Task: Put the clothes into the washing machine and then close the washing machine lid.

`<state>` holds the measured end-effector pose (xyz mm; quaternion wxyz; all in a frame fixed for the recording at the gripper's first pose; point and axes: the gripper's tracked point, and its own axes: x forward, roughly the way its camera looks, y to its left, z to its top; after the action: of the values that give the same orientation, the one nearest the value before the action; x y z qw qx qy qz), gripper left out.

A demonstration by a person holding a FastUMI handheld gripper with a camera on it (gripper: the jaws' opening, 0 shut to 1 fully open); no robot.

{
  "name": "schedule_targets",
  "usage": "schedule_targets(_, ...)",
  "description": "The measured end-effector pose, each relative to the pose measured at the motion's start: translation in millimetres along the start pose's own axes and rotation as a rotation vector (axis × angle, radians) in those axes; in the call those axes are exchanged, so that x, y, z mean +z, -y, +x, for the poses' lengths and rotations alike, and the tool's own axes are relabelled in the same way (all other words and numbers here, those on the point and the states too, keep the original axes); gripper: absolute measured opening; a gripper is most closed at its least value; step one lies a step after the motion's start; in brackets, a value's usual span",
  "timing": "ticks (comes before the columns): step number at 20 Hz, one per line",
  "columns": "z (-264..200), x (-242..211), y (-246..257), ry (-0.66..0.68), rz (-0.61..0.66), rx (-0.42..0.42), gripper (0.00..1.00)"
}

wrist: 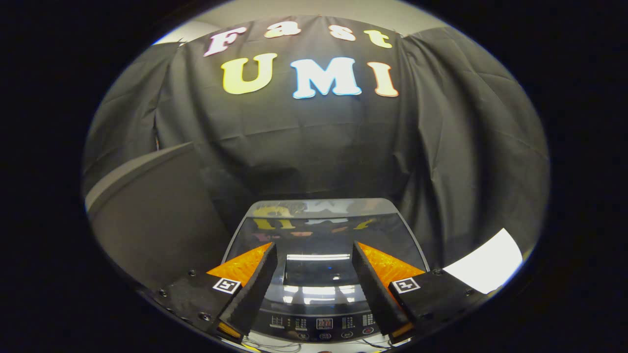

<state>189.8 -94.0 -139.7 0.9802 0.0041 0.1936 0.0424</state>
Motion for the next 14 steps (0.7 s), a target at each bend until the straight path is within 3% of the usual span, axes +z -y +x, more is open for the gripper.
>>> schedule_targets(5,-59.5,-28.0,-42.9,0.091,-0.036,0.079,0.96)
schedule_targets(14,-183.0,-57.7,-54.8,0.226,0.067,0.064,0.96)
